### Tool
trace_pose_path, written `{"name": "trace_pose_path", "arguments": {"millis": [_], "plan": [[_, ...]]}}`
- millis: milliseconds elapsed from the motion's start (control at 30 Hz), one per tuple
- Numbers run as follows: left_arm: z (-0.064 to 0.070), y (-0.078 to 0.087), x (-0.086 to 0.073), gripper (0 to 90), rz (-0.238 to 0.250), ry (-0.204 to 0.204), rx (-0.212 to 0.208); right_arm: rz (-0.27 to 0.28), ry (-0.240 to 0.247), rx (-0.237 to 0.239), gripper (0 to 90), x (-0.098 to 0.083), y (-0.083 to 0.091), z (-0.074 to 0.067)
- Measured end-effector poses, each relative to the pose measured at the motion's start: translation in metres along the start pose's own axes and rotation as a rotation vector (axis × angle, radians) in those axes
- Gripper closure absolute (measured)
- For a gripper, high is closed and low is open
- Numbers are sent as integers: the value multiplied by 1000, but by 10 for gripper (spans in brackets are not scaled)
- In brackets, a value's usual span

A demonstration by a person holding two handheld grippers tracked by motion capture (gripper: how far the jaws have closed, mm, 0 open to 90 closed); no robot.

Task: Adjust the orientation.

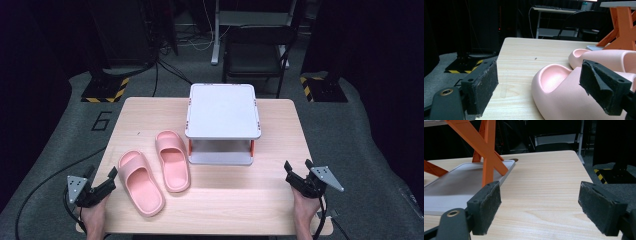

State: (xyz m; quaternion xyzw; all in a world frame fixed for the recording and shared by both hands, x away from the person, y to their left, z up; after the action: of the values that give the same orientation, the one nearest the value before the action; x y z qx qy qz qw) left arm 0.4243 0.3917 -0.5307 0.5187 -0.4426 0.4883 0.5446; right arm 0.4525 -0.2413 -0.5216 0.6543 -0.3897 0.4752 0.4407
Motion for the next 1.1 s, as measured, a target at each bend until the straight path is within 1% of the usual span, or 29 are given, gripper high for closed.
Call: {"name": "trace_pose_path", "arguments": {"millis": [300,400,467,600,633,667,700,733,833,867,900,933,1000,1067,1100], "plan": [[0,1,0,152,-8,-3,-2,11,2,7,177,1,-1,-2],[0,2,0,152,-2,-2,1,4,1,7,177,1,-1,-3],[0,3,0,152,-2,-3,-1,7,9,9,177,1,-2,-3],[0,4,1,153,0,0,-1,-8,21,12,177,0,-3,-6],[1,3,0,153,3,0,1,-12,28,11,177,-1,-2,-8],[2,4,-1,153,-4,-1,-2,-1,28,13,177,1,-3,-9],[2,4,-1,153,-4,-1,-2,-1,28,13,177,1,-3,-9],[3,4,-1,153,-3,-7,-7,-9,26,10,177,0,-3,-9],[7,3,-1,154,-8,-24,-17,-4,27,13,177,1,-4,-10],[8,3,0,154,-1,-19,-19,-5,38,8,177,1,-3,-11],[8,3,0,154,-1,-19,-19,-5,38,8,177,1,-3,-11],[9,3,1,154,3,-20,-21,-9,42,18,177,1,-1,-14],[9,2,3,154,9,-18,-18,-6,47,21,177,1,0,-14],[11,2,3,154,11,-20,-21,-7,48,37,177,0,1,-17],[11,2,3,154,11,-20,-21,-14,52,34,177,0,0,-17]]}}
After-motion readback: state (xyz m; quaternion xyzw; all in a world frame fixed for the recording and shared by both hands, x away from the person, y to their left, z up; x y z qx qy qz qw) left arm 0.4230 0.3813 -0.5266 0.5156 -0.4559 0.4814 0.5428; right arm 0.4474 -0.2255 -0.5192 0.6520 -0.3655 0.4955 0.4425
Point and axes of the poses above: each handheld gripper's, and its own axes: y roughly backward along the jaws, x roughly out of its top, z roughly to its right, the point moved 10 cm from there along -y, roughly forward along the jaws, and after that the axes turned 8 degrees about x, right-handed, at the moved point
